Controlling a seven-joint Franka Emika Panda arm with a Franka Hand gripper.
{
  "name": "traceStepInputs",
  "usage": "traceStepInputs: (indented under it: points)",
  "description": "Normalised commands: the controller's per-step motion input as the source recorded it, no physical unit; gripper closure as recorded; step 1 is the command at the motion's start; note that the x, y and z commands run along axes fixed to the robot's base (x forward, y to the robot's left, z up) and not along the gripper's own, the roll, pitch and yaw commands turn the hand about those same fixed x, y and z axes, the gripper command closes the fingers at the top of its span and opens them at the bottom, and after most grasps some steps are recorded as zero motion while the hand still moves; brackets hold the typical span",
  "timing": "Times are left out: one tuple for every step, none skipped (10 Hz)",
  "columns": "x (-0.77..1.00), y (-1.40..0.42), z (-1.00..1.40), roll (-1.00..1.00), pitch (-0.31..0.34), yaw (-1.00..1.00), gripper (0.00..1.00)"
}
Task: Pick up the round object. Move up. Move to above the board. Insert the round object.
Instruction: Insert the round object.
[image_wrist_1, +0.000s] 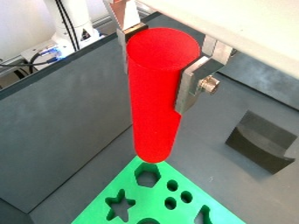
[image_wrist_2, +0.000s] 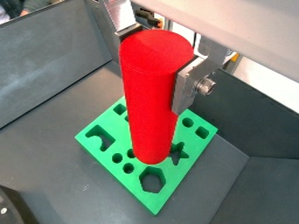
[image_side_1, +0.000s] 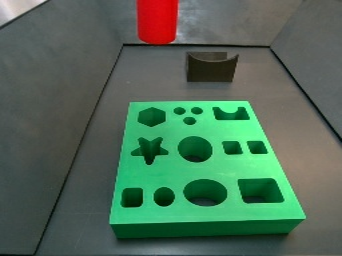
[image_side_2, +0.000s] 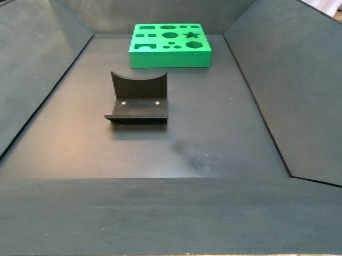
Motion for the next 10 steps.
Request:
traceStepInputs:
  points:
    - [0.51, -0.23, -0.75, -0.04, 0.0, 0.0, 1.0]
    - [0.52, -0.33, -0.6, 0.0, 0.0, 0.0, 1.0]
    - [0.49, -0.37, -0.54, 0.0, 0.0, 0.0, 1.0]
    - [0.47, -0.44, -0.49, 0.0, -0.019, 0.0, 1.0]
    - [0.37, -0.47, -0.45, 0.09, -0.1, 0.04, 1.0]
    - [0.33, -0.43, -0.47, 0.13, -0.154, 0.11, 1.0]
    - [0.31, -0.39, -0.55, 0.14, -0.217, 0.11, 1.0]
    - [0.33, -0.36, -0.5, 0.2, -0.28, 0.07, 1.0]
    - [0.28, -0.28, -0.38, 0.27, -0.289, 0.13, 1.0]
    - [0.26, -0.25, -0.4, 0.32, -0.219, 0.16, 1.0]
